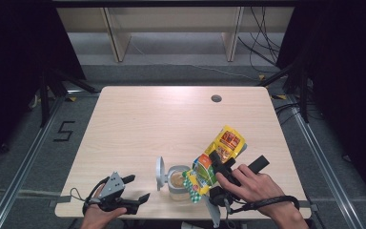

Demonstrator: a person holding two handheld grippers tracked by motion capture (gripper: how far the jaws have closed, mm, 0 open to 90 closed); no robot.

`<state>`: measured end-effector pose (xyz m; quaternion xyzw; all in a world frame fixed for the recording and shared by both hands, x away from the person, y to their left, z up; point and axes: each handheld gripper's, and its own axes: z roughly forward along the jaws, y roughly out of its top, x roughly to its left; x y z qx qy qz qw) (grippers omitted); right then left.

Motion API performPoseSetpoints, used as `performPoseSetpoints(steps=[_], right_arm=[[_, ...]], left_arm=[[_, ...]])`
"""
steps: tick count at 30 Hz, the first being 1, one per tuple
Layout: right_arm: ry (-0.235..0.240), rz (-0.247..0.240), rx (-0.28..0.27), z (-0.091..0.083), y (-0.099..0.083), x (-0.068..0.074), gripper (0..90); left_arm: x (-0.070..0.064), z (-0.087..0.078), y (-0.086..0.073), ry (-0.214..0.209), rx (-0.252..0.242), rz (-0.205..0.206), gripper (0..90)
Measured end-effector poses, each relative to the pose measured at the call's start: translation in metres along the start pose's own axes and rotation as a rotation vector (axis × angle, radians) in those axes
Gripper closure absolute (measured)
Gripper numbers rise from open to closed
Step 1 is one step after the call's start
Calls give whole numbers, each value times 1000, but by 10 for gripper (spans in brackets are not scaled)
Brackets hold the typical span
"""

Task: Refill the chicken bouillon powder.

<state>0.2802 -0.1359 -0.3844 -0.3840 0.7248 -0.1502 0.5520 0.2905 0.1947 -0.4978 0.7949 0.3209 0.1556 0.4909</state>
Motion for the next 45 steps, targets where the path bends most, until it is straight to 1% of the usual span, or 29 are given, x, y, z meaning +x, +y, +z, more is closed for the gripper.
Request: performPoseSetpoints(steps=[1, 2, 5, 6, 7, 9, 10, 12, 13, 14, 15, 17, 18, 19, 20, 23, 25, 26, 33, 34, 35, 36, 37, 38, 40, 42, 43, 44, 45], right_arm=[[0, 3, 0, 0, 0, 0, 611], [0, 2, -1, 0, 0, 0, 611], [0, 3, 0, 0, 0, 0, 612], [-1, 2, 0, 0, 0, 0, 612], [-2, 2, 1, 0, 0, 0, 612], [-2, 2, 1, 0, 0, 0, 612], [7, -5, -2, 0, -1, -1, 612], [3, 1, 1, -1, -1, 0, 612], [18, 71, 15, -2, 1, 4, 612], [16, 68, 14, -2, 1, 3, 613], [15, 67, 14, -2, 1, 3, 613], [16, 67, 14, -2, 1, 4, 613], [17, 65, 14, -2, 1, 4, 613], [3, 24, 12, -1, 0, 2, 613], [-2, -2, 5, -1, -1, 1, 613], [5, -4, 2, 0, -1, 0, 613], [6, -5, 1, 0, -1, 0, 613], [6, -6, 0, 0, -1, 0, 613], [1, -1, -3, 0, 0, 1, 613], [1, -6, -3, 0, 0, 0, 613], [0, 2, -2, 0, 0, 0, 613], [0, 1, -2, 0, 0, 0, 614], [8, -5, -3, 0, 1, 0, 614], [2, 58, 18, -2, 3, 4, 614], [-10, -8, 3, -1, 1, 1, 615], [-10, -3, 2, 0, 1, 1, 615], [-10, -9, 4, 0, 1, 1, 615], [-10, -8, 4, 0, 1, 1, 615], [-11, -7, 4, -1, 1, 1, 615]], left_arm=[[1, 0, 0, 0, 1, 8, 150], [-1, 0, 0, 2, 1, -15, 150], [-1, 0, 0, 2, 1, -20, 150], [1, 0, 0, 0, -1, 11, 150], [1, 0, 0, 0, 0, 13, 150], [-1, 0, 0, 4, 0, -16, 150], [-1, 0, 0, 4, 1, -16, 150], [-1, 0, 0, 4, 1, -16, 150], [-1, 0, 0, 2, 0, -20, 150], [1, 0, 0, 0, 0, 11, 150], [1, 0, 0, -1, 0, 13, 150], [-1, 0, 0, 4, 0, -15, 150], [-1, 0, 0, 4, 0, -16, 150], [-1, 0, 0, 1, 2, -17, 150], [-1, 0, 0, 3, 1, -16, 150], [-1, 0, 0, 2, 0, -19, 150], [0, 0, 0, 1, 0, 5, 150], [-1, 0, 0, 4, 0, -15, 150], [-1, 0, 0, 1, 0, -19, 150], [0, 0, 0, -2, 2, -4, 150], [1, 0, 0, -3, 0, 12, 150], [1, 0, 0, -3, -1, 12, 150], [-1, 0, 0, 4, 1, -15, 150], [-1, 0, 0, 1, 1, -16, 150], [1, 0, 0, -1, 2, 16, 150], [1, 0, 0, -1, 2, 16, 149], [1, 0, 0, 0, 1, 16, 150], [-1, 0, 0, 3, 1, -15, 150], [-1, 0, 0, 3, 1, -20, 150]])
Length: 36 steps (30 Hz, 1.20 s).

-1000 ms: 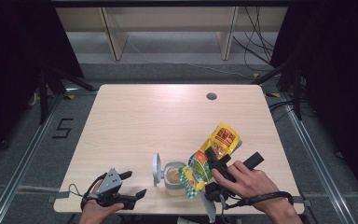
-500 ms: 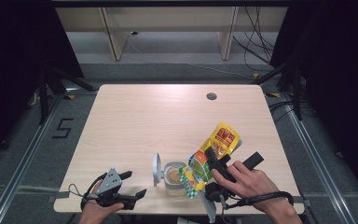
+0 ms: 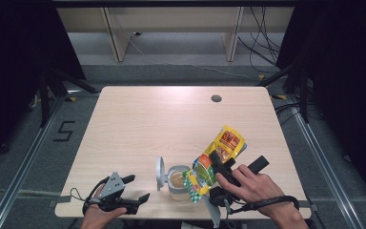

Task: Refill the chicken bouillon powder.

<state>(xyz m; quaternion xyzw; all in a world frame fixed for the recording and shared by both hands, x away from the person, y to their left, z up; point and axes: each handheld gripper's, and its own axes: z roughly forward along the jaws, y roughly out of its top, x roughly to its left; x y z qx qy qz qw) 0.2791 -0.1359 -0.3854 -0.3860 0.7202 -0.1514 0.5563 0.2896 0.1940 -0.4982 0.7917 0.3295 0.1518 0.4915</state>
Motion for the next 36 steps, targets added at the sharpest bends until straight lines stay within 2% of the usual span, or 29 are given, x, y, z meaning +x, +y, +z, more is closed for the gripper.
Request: performPoseSetpoints(steps=[2, 6, 9, 10, 12, 13, 16, 18, 21, 22, 26, 28, 29, 30, 31, 32, 34, 36], right_arm=[[1, -1, 2, 0, 0, 0, 616], [17, 11, 0, 0, -1, 0, 617], [9, -12, 2, 0, -1, -2, 617], [8, 9, 4, -1, 0, -1, 617], [7, 1, -5, -1, 0, -2, 617], [7, -2, -4, -1, 0, -2, 618], [2, -4, -3, -1, -1, -2, 618], [5, -8, 2, -1, -1, -2, 618], [-1, 2, 5, -2, -1, -1, 619], [0, 4, 7, -2, -1, -1, 619], [-4, 0, 12, -3, -1, -1, 619], [11, -5, 4, -2, -2, -2, 619], [-4, -4, 7, -2, -1, -1, 619], [8, -5, 0, -2, -2, -2, 619], [8, -4, 1, -2, -2, -2, 619], [6, -4, 1, -2, -2, -2, 620], [7, 0, 3, -2, -2, -2, 620], [7, 2, 1, -2, -2, -2, 620]], left_arm=[[2, 0, 1, -4, 2, 36, 150], [2, 0, 1, -4, 2, 36, 150], [2, 0, 1, -4, 0, 34, 150], [2, 0, 1, -4, -1, 33, 150], [2, 0, 1, -2, 2, 38, 150], [2, 0, 1, -4, -4, 28, 150], [2, 0, 1, -4, 0, 34, 150], [0, 0, 0, 0, 0, 3, 150], [0, 0, 0, -2, 0, 5, 150], [2, 0, 1, -4, -1, 34, 149], [2, 0, 1, -3, -1, 33, 150], [2, 0, 1, -3, -1, 32, 150], [2, 0, 1, -3, -1, 34, 150], [2, 0, 1, -3, -1, 26, 149], [2, 0, 1, -3, -1, 35, 150], [2, 0, 1, -3, -2, 33, 150], [0, 0, 0, 1, -1, 4, 149], [0, 0, 0, -2, 1, 3, 150]])
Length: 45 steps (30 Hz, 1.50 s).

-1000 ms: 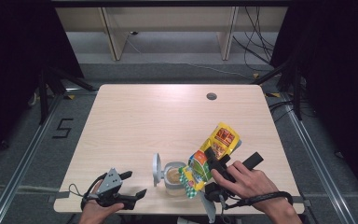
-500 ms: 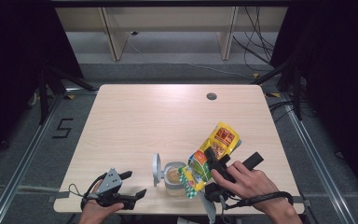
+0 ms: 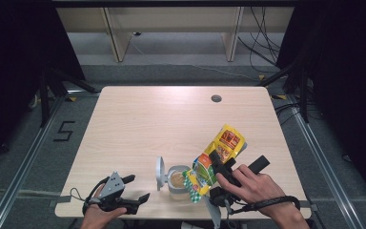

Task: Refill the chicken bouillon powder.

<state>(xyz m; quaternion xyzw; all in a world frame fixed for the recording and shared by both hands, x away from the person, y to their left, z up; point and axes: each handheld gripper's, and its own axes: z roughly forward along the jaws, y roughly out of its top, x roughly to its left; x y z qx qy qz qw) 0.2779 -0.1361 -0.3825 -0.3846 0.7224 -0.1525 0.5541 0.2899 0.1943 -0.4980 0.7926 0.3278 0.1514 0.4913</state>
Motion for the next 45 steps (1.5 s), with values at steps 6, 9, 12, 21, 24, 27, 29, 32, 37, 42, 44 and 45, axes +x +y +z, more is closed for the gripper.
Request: performPoseSetpoints(steps=[6, 9, 12, 21, 24, 27, 29, 32, 37, 42, 44, 45], right_arm=[[-11, -2, 9, 0, 0, 1, 620], [-12, -2, 10, -1, 0, 1, 621], [-12, 1, 10, -1, -1, 1, 621], [4, -2, 6, -1, -1, 0, 623], [-12, -1, 8, -1, -2, 1, 624], [-17, -22, 2, 0, -2, 0, 626], [-10, -31, 3, -1, -3, 0, 628], [-7, -1, -5, -1, -4, 2, 634], [10, 91, -9, -1, -2, 8, 646], [17, 88, -29, 2, -3, 6, 673], [30, 163, -36, 3, -4, 10, 686], [37, 184, -40, 4, -5, 11, 689]], left_arm=[[2, 0, 1, -3, -3, 28, 150], [1, 0, 0, 0, -2, 14, 150], [1, 0, 0, -3, -1, 13, 150], [2, 0, 1, -1, -5, 29, 150], [2, 0, 1, -1, -5, 30, 150], [0, 0, 0, 1, -4, 1, 150], [2, 0, 1, -3, -3, 31, 150], [2, 0, 1, -3, -3, 29, 150], [2, 0, 1, -3, -3, 29, 150], [2, 0, 1, -2, -5, 29, 149], [1, 0, 0, -2, -1, 14, 150], [-1, 0, 0, 1, 0, -2, 150]])
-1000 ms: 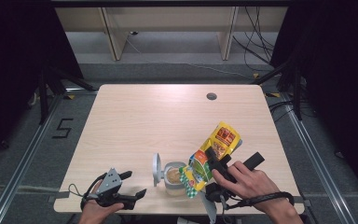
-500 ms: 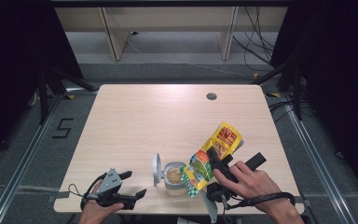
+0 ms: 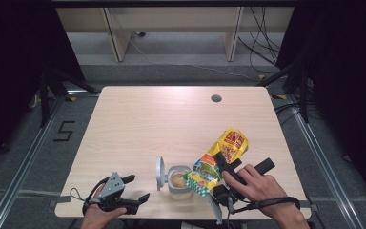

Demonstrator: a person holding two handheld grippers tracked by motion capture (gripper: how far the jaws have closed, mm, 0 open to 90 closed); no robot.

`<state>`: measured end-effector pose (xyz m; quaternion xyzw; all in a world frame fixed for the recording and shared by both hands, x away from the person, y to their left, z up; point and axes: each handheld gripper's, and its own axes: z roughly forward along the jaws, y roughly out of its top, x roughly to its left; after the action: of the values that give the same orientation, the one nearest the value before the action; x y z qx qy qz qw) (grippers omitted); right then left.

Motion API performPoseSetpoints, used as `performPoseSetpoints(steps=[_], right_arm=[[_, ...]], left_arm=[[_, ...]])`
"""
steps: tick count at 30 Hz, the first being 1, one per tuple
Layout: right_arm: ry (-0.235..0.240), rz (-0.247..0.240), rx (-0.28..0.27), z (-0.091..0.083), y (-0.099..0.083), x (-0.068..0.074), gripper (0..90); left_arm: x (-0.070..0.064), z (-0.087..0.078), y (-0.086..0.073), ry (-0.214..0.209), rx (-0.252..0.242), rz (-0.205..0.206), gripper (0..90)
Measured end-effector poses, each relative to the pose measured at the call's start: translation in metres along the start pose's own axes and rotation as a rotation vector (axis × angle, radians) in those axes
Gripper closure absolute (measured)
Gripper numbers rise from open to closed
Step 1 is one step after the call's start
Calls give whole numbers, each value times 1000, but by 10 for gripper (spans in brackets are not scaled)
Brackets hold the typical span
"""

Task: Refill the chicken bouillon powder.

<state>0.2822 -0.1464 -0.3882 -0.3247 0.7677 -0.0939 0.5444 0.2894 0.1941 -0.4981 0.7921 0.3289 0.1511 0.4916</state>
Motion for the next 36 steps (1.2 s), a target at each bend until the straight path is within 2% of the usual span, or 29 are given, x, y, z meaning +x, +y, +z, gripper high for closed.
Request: performPoseSetpoints(steps=[2, 3, 4, 5, 6, 10, 11, 12, 13, 14, 15, 16, 17, 18, 19, 20, 21, 22, 23, 24, 25, 26, 27, 29, 32, 33, 34, 35, 36], right_arm=[[16, 48, -14, 2, -2, 3, 692], [28, 124, -40, 3, -2, 7, 693], [31, 138, -57, 4, -4, 7, 694], [44, 206, -39, 3, -5, 13, 695], [5, 139, -62, 5, -5, 9, 696], [27, 204, -78, 7, -10, 14, 697], [4, 212, -93, 8, -11, 15, 697], [14, 219, -91, 8, -13, 16, 697], [38, 241, -87, 9, -14, 18, 698], [7, 258, -93, 8, -15, 19, 698], [17, 254, -98, 8, -16, 19, 698], [38, 286, -111, 9, -16, 22, 698], [35, 283, -112, 9, -16, 22, 699], [52, 349, -98, 7, -15, 26, 699], [18, 315, -142, 10, -17, 24, 699], [43, 357, -139, 9, -17, 27, 699], [66, 429, -125, 8, -16, 32, 699], [63, 411, -140, 9, -17, 31, 700], [12, 381, -196, 13, -20, 31, 700], [50, 436, -169, 10, -20, 33, 701], [61, 435, -170, 10, -21, 32, 702], [65, 490, -165, 9, -23, 35, 703], [73, 502, -184, 10, -25, 36, 703], [95, 609, -182, 9, -27, 43, 705], [108, 664, -223, 12, -32, 48, 711], [92, 594, -248, 14, -36, 45, 723], [123, 719, -259, 14, -34, 54, 732], [107, 686, -280, 16, -36, 52, 741], [118, 697, -287, 17, -37, 53, 746]], left_arm=[[1, 0, 0, -1, -1, 16, 150], [1, 0, 0, -1, 1, 2, 150], [0, 0, 0, -1, -1, 1, 150], [0, 0, 0, -1, 0, 2, 150], [1, 0, 0, -1, 1, 3, 150], [1, 0, 0, 0, 1, 4, 150], [0, 0, 0, 2, 1, 4, 150], [0, 0, 0, 0, 1, -1, 150], [1, 0, 0, 2, 2, 8, 150], [1, 0, 0, -1, 1, 9, 149], [2, 0, 1, -3, 1, 34, 150], [2, 0, 1, -3, 1, 34, 150], [2, 0, 1, -2, 0, 34, 150], [0, 0, 0, 0, 2, 4, 150], [1, 0, 0, -2, 0, 6, 150], [2, 0, 1, -2, -2, 32, 150], [2, 0, 1, -2, -2, 32, 150], [2, 0, 1, -3, -2, 32, 150], [2, 0, 1, -3, -2, 33, 150], [2, 0, 1, -3, -1, 35, 150], [2, 0, 1, -3, -1, 34, 150], [2, -1, 1, -2, -2, 35, 150], [2, -1, 1, -1, -3, 36, 150], [2, -1, 1, -1, -3, 36, 150], [2, -1, 1, 3, 0, 37, 150], [2, -1, 1, -1, -1, 37, 150], [2, -1, 1, -2, -1, 37, 150], [2, -1, 1, 1, 1, 38, 149], [2, -1, 1, -2, -1, 38, 150]])
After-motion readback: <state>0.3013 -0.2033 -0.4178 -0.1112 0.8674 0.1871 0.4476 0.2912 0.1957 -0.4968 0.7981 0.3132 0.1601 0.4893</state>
